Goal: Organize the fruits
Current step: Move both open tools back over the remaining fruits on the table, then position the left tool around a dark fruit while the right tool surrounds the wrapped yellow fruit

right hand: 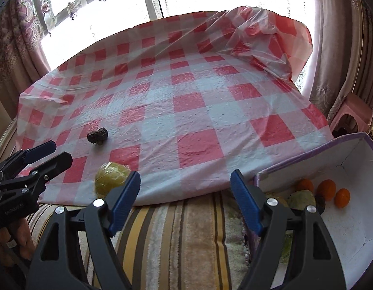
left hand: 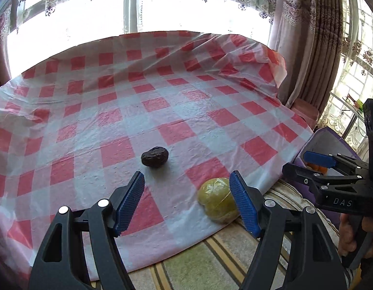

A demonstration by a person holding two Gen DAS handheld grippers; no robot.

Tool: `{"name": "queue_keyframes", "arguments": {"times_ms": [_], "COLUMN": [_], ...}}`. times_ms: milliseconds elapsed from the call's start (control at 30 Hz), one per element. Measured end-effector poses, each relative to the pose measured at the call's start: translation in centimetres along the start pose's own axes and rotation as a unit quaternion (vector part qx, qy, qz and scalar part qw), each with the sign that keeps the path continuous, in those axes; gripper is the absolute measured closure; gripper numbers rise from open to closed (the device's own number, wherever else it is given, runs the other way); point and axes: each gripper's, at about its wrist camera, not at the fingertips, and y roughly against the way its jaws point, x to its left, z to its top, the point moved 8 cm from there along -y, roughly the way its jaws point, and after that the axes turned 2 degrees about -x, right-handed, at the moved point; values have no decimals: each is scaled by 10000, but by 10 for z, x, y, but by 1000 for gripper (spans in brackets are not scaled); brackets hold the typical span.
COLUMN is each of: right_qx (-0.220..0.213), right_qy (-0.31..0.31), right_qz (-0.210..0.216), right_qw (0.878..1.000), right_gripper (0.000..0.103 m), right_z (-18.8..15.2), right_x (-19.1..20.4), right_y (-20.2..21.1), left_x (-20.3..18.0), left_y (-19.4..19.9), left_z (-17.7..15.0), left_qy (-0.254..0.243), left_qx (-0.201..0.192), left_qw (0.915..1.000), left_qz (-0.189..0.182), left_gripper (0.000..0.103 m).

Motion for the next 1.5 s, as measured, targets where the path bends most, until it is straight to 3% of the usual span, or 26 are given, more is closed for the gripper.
{"name": "queue_keyframes", "arguments": {"times_ms": [267,533,1233,1500], "right_qx": [137,373,699,598], "right_qy": [511,981,1338,1548], "right_qz": [375,492,439,244], "right_qw": [9979,9933,9876,9858], "right_gripper": [25,24,25,33], "right_z": [-3,-14,-24,-25], "right_x": [50,79,98,102], "right_y": [-9,-24,-62,-65], "left_x": [27,34,47,45], "left_y": [-2,-14,-59,-76], "left_z": [-8,-8,1,11], "left_qy": [170,158,292,257], "left_qx": [149,282,598,620], "left_qw": [9997,9995,9974,9970], "left_qz": [114,48,-273,-380], "left_gripper": [36,41,46,47]}}
